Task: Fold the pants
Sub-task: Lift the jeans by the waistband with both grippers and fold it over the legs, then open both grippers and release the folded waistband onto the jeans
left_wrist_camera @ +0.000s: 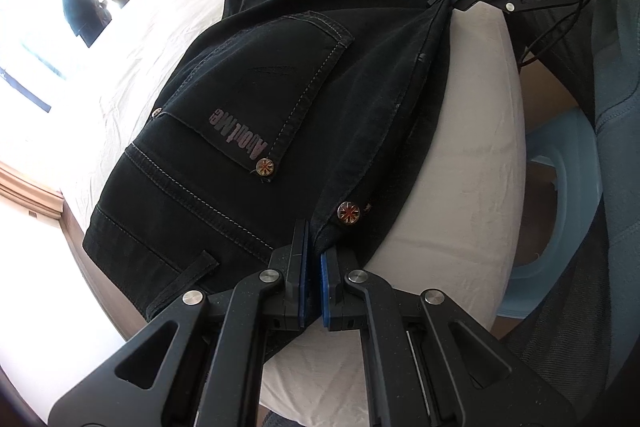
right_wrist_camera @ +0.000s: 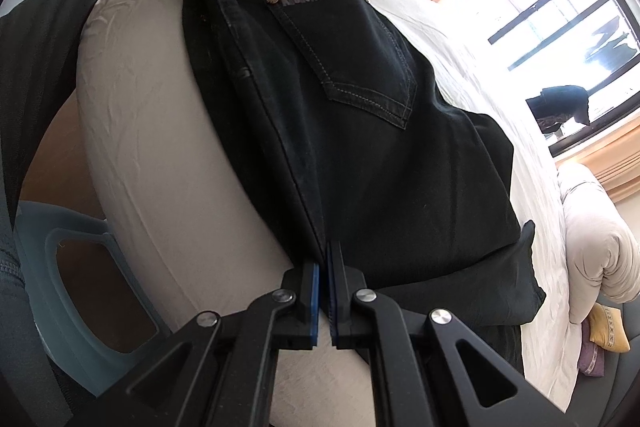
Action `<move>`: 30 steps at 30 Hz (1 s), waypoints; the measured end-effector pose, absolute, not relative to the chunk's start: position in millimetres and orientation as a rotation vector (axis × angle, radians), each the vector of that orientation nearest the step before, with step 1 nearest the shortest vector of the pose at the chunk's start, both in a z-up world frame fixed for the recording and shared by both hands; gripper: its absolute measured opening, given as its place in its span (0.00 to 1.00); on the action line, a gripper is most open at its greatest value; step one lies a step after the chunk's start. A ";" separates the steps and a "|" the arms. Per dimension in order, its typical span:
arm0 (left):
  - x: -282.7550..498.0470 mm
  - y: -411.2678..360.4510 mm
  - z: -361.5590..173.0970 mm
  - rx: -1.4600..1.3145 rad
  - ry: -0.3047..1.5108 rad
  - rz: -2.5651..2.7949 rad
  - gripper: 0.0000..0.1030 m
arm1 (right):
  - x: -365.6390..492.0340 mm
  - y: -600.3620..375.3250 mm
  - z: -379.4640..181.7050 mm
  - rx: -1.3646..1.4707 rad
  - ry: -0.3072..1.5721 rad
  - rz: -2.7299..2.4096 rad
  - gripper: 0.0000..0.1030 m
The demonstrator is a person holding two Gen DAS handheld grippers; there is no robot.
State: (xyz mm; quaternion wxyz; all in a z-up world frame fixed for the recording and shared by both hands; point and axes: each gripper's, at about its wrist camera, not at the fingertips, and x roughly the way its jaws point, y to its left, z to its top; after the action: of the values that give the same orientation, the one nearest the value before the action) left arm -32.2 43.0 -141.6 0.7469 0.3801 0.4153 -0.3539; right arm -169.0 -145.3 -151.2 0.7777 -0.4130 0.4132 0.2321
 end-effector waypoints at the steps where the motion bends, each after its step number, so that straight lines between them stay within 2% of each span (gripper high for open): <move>1: -36.6 43.2 -143.4 0.831 0.906 -0.774 0.03 | -169.4 -145.4 -151.8 -0.892 0.896 0.502 0.04; 9: -37.6 49.7 -153.0 0.823 0.861 -0.763 0.05 | -172.8 -139.2 -162.2 -0.933 0.911 0.499 0.04; 12: -40.9 53.5 -146.8 0.823 0.872 -0.733 0.12 | -172.3 -140.5 -162.0 -0.923 0.908 0.497 0.04; 14: -42.9 55.4 -136.7 0.812 0.890 -0.705 0.19 | -172.0 -141.5 -162.0 -0.916 0.907 0.495 0.04; 15: -44.6 57.4 -130.3 0.793 0.903 -0.705 0.40 | -172.2 -141.2 -162.4 -0.919 0.906 0.493 0.04; 16: -47.2 59.8 -123.7 0.771 0.909 -0.715 0.72 | -172.1 -141.0 -162.7 -0.919 0.905 0.491 0.04; 17: -50.9 63.3 -117.2 0.756 0.900 -0.721 0.80 | -171.9 -141.4 -162.8 -0.917 0.905 0.490 0.04; 24: -40.3 72.2 -71.4 0.598 0.884 -0.657 0.80 | -171.1 -138.6 -164.1 -0.920 0.901 0.475 0.05; 27: -23.0 47.6 -54.0 0.450 0.831 -0.656 0.80 | -171.8 -136.8 -165.1 -0.922 0.895 0.464 0.05; 30: -0.1 12.2 -65.0 0.369 0.875 -0.668 0.79 | -172.1 -136.8 -164.4 -0.907 0.891 0.453 0.05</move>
State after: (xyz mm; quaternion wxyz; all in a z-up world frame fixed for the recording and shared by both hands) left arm -0.1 12.2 -65.0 0.8361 0.1744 0.4135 -0.3155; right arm -172.1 -136.8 -164.4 0.7805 -0.4200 0.4126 0.2099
